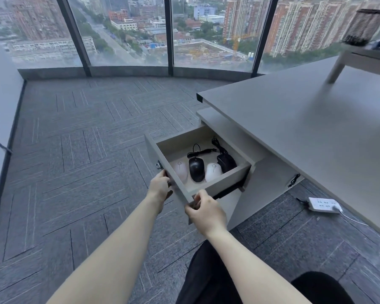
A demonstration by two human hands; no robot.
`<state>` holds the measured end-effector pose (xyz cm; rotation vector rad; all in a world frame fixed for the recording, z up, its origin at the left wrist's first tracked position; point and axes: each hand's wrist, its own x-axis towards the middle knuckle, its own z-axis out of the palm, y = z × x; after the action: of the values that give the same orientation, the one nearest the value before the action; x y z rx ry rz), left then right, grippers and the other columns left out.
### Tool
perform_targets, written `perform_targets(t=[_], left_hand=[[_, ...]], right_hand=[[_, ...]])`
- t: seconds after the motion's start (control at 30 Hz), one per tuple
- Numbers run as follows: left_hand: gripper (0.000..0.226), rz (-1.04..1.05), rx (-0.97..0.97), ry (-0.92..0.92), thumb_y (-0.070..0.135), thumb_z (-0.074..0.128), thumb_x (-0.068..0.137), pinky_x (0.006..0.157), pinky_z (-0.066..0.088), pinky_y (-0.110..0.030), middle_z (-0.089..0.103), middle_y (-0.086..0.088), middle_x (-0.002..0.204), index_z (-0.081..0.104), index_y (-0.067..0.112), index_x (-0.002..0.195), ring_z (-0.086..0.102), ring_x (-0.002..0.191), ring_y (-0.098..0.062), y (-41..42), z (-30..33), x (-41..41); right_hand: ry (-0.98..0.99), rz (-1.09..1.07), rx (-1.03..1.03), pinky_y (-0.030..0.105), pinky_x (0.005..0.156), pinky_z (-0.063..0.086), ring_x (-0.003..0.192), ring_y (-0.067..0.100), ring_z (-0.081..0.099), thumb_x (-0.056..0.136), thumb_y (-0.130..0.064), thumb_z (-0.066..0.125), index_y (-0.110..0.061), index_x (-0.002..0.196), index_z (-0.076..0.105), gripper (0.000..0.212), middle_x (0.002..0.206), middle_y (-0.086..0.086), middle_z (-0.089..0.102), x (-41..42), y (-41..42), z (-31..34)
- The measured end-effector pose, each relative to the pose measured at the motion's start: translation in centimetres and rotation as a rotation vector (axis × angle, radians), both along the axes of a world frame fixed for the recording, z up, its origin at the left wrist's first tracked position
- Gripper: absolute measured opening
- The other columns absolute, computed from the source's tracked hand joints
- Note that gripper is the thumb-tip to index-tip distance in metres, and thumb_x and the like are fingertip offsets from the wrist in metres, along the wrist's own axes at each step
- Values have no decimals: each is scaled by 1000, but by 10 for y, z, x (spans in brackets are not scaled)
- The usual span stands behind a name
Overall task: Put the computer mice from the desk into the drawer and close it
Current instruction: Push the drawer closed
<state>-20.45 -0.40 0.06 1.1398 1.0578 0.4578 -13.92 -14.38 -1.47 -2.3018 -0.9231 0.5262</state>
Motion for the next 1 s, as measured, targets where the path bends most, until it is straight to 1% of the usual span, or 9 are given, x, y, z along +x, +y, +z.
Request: perform_targets(t=[0.17,0.3,0.37,0.47,0.57,0.67,0.8,0.87,1.0], left_hand=[[43,-52,-24,-87,6,32,86,83,42,-32,65,4,104,62,36,94,54,102,-19,-9,-3,53],[44,-74,-68,-156,6,33,89,81,46,-30,65,8,104,57,38,106,56,102,-17,-17,-2,93],[42,-84,-88,-166,6,34,90,84,46,-31,63,11,105,55,37,110,55,105,-15,-18,-3,112],[53,-94,-124,-159,6,36,90,100,44,-38,57,3,131,45,27,138,51,123,-19,-16,-7,138],[56,-101,-175,-158,9,36,93,100,43,-37,49,-1,143,36,24,147,48,131,-23,-15,-10,160],[52,-109,-204,-179,15,35,96,99,43,-36,48,2,139,37,24,146,47,132,-23,-18,-10,178],[47,-109,-231,-214,21,33,98,108,39,-42,47,6,127,39,25,145,46,133,-24,-23,-12,200],[48,-116,-205,-213,22,31,98,110,38,-43,47,6,128,37,26,146,45,134,-23,-24,-15,205],[49,-132,-177,-201,23,28,100,109,38,-39,42,3,147,34,26,148,43,136,-20,-26,-19,207]], right_hand=[[130,-233,62,38,63,54,72,19,62,73,-54,61,-25,82,47,34,78,-5,66,40,-10,-5],[149,-407,100,32,56,42,77,22,61,77,-54,67,-22,106,44,48,100,0,64,70,-15,-6],[140,-478,121,34,61,44,86,27,61,79,-54,68,-19,123,41,63,114,4,61,84,-17,-8],[113,-549,191,41,76,50,111,34,58,78,-50,72,-13,140,34,82,134,13,51,107,-19,-13],[125,-585,172,42,86,49,126,35,51,81,-51,70,-11,148,27,88,145,15,44,129,-18,-16],[150,-581,191,42,86,51,122,33,56,83,-53,67,-18,142,38,75,138,10,53,148,-17,-19],[191,-594,273,41,77,57,95,27,69,83,-45,71,-23,103,56,33,102,2,71,170,-21,-20],[212,-574,273,38,76,56,92,23,69,83,-44,71,-25,98,56,29,96,-1,70,177,-24,-18],[207,-543,238,28,70,45,83,17,61,85,-41,71,-27,93,53,25,89,-5,63,185,-25,-17]])
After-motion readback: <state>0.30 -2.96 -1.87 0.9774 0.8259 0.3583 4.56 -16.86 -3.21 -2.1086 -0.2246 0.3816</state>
